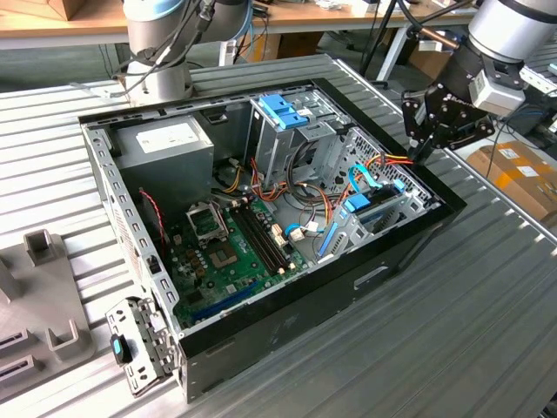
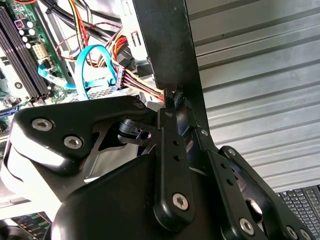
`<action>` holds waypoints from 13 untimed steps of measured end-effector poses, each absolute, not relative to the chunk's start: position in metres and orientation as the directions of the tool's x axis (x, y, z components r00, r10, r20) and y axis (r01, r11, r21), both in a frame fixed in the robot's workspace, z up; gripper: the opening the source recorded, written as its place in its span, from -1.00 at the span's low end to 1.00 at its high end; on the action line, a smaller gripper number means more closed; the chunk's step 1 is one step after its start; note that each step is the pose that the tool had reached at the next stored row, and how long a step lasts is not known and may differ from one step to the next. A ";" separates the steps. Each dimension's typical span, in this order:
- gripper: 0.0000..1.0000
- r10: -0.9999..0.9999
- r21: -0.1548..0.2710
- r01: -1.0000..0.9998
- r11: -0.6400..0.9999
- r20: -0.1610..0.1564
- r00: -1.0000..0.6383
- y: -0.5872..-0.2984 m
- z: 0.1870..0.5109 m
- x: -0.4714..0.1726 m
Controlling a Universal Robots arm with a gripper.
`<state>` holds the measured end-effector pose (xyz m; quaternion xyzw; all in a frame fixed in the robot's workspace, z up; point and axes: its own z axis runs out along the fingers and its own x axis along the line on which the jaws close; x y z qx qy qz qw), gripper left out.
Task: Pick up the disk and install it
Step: 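Insert the first disk wire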
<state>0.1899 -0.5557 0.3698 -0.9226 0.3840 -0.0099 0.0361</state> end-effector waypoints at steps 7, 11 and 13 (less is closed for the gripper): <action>-0.53 -0.706 -0.076 -0.704 -0.706 -0.011 0.708 -0.556 0.369 0.190; -0.53 -0.703 -0.076 -0.701 -0.709 -0.011 0.711 -0.556 0.369 0.192; -0.53 -0.702 -0.074 -0.701 -0.710 -0.009 0.712 -0.556 0.369 0.192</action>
